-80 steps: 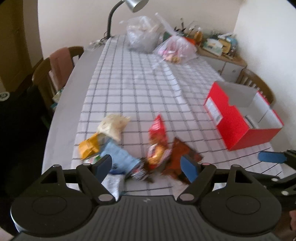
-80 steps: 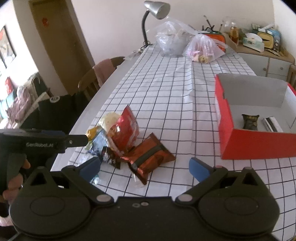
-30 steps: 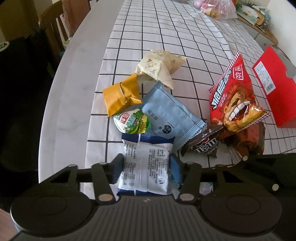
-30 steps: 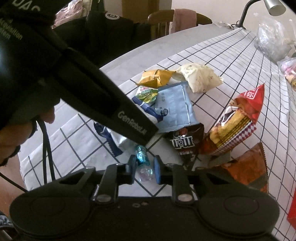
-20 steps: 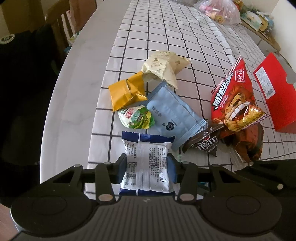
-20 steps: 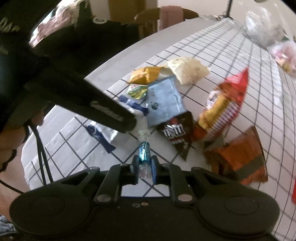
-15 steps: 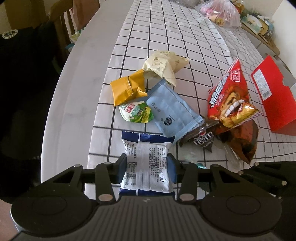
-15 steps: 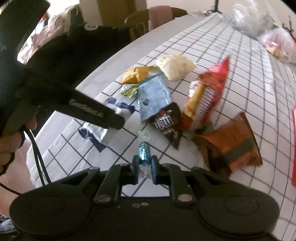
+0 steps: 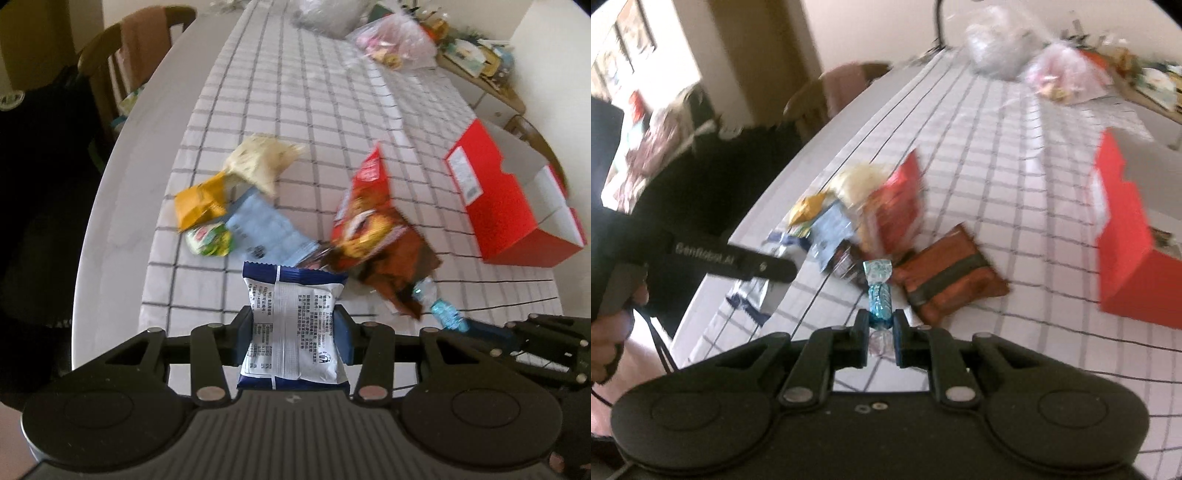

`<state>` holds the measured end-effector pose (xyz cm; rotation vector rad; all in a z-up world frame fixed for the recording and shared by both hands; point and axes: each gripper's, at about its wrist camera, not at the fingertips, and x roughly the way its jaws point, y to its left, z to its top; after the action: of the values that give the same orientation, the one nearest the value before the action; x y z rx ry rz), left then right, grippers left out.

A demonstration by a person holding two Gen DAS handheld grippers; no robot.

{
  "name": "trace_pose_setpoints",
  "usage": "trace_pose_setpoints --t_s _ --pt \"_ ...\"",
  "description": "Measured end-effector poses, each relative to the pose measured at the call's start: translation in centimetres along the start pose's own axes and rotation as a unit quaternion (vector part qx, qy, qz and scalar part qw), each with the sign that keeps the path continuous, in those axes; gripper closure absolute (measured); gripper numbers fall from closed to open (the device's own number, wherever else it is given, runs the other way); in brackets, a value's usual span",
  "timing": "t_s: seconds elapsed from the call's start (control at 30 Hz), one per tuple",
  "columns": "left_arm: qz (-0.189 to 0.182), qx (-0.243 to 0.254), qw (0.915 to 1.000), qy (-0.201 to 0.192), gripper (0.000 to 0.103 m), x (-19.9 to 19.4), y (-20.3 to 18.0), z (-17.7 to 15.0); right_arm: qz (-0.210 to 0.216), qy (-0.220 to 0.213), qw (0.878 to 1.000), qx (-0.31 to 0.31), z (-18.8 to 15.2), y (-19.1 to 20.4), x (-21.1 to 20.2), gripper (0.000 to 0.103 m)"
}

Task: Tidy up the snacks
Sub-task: 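Carry both items over the red box and lower them inside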

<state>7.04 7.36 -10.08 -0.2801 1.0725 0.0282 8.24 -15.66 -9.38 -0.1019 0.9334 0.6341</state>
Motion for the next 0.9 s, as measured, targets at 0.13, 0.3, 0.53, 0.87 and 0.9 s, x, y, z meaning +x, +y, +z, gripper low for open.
trace_pose_setpoints --t_s 0.13,0.3,0.53,0.87,0.9 --pt "-0.003 0.017 0.9996 -0.021 0.059 -1.3 -2.4 1.0 -0.019 -0.032 0.999 0.025 0.4 -2.2 -2.7 0.092" --pt "-0.018 0.040 0.9981 -0.044 0.059 -2.3 -5.8 2.3 -0.044 -0.066 0.996 0.046 1.0 -5.2 -5.7 0.092" --pt "-0.034 0.083 0.9933 -0.074 0.059 -2.9 -11.7 4.3 -0.079 -0.100 0.990 0.060 1.8 -9.5 -8.7 0.092" --pt "-0.050 0.133 0.9850 -0.098 0.059 -2.3 -20.6 7.6 -0.120 -0.122 0.981 0.090 3.1 -17.0 -10.9 0.092" --pt "-0.050 0.137 0.9843 -0.100 0.059 -2.1 -21.4 7.8 -0.123 -0.123 0.980 0.093 3.2 -17.8 -11.0 0.092"
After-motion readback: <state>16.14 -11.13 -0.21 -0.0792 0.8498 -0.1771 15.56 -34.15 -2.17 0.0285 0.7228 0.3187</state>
